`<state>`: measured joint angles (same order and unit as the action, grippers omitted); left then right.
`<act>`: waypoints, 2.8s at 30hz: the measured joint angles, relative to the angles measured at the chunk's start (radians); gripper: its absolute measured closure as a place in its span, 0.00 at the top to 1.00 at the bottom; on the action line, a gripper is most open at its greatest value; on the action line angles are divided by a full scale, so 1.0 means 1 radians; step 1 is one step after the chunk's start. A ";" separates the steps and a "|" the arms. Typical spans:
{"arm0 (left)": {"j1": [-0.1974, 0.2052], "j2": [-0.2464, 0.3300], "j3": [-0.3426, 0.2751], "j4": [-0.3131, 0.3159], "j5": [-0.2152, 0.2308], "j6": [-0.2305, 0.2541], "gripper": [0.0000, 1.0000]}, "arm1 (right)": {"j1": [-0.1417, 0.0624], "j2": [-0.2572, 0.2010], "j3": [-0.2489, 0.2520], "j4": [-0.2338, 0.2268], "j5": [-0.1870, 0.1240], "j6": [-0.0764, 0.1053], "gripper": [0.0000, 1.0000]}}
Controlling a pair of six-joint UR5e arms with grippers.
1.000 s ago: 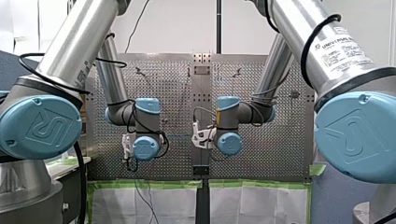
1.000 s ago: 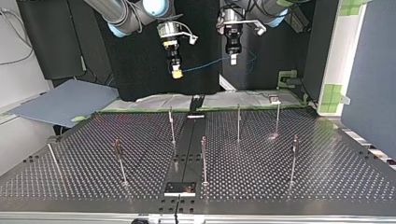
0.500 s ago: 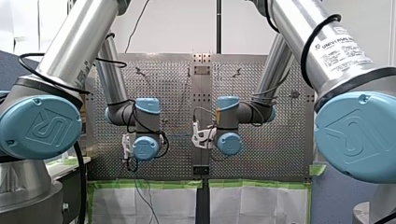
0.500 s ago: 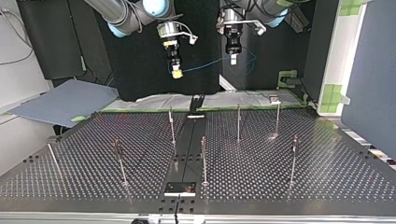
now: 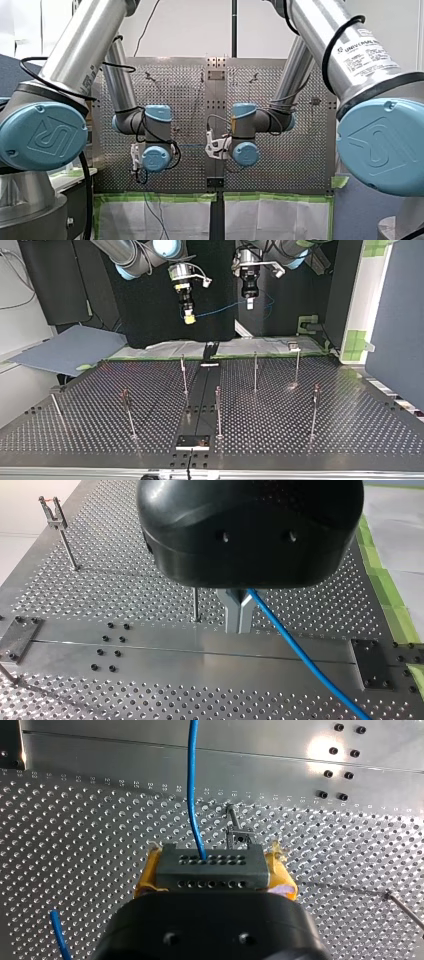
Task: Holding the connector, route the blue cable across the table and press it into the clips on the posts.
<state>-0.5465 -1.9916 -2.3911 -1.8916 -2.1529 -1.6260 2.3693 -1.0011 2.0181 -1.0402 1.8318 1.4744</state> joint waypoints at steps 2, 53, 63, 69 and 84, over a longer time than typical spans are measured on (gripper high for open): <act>0.000 0.000 0.000 0.000 0.000 0.000 0.00 | 0.000 0.000 0.000 0.000 0.000 0.000 0.00; -0.003 0.002 0.002 0.000 0.000 0.000 0.00 | 0.000 0.000 0.000 0.000 0.000 0.000 0.00; -0.003 0.001 0.001 0.000 0.000 0.000 0.00 | 0.000 0.000 0.000 0.000 0.000 0.000 0.00; -0.002 -0.009 -0.016 -0.025 0.007 0.009 0.00 | 0.003 0.003 -0.003 0.003 0.000 -0.003 0.00; -0.002 -0.011 -0.021 -0.040 0.008 0.011 0.00 | 0.017 0.111 -0.053 0.111 0.000 -0.012 0.00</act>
<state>-0.5480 -2.0023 -2.4126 -1.9314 -2.1452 -1.6152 2.3861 -0.8905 1.9649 -0.9295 1.8318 1.4622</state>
